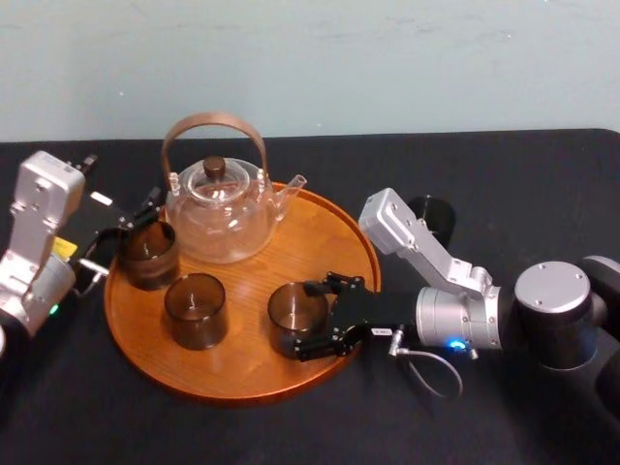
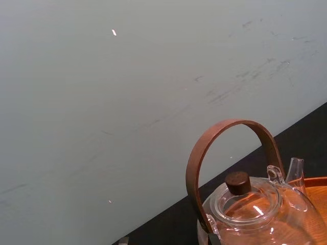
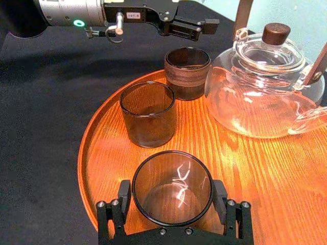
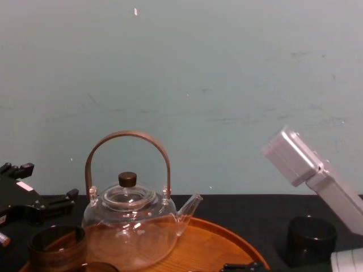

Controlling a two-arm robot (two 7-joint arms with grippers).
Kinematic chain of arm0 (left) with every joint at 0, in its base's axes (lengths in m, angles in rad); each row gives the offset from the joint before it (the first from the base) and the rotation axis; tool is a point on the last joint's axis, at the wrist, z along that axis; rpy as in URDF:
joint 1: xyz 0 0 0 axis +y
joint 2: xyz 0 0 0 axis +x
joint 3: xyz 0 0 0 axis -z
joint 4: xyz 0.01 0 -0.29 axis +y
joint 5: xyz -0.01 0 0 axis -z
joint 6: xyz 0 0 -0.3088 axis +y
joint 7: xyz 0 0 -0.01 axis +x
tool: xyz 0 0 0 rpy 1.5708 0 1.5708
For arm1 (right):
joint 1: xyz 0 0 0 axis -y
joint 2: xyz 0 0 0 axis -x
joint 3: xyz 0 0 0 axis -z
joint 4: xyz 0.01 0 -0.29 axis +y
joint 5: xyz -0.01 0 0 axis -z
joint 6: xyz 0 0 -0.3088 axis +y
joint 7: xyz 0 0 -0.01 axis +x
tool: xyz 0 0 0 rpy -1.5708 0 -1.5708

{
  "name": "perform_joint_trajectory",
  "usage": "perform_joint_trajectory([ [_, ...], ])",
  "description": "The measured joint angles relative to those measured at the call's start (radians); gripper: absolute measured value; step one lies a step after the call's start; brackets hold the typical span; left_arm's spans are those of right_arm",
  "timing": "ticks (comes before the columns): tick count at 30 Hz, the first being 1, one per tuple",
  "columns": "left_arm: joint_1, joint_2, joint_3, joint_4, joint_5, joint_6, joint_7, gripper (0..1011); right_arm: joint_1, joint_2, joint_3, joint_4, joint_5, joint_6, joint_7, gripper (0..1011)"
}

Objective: Pick up the glass from the table and place it on the tray.

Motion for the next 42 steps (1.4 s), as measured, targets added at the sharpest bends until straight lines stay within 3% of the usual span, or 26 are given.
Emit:
perform_joint_trajectory([
  [9, 0.000, 0.000, 0.000, 0.000, 0.000, 0.000, 0.000, 1001, 0.001, 0.000, 0.001, 0.000, 0.002, -0.001, 0.002, 1002],
  [18, 0.000, 0.000, 0.000, 0.000, 0.000, 0.000, 0.000, 1001, -0.025, 0.034, 0.028, -0.036, 0.031, -0.015, 0.020, 1002],
  [26, 0.000, 0.000, 0.000, 0.000, 0.000, 0.000, 0.000, 1001, -0.068, 0.083, 0.056, -0.090, 0.057, -0.015, 0.015, 1002],
  [42, 0.000, 0.000, 0.000, 0.000, 0.000, 0.000, 0.000, 1001, -0.198, 0.232, 0.158, -0.222, 0.143, -0.042, -0.010, 1002],
])
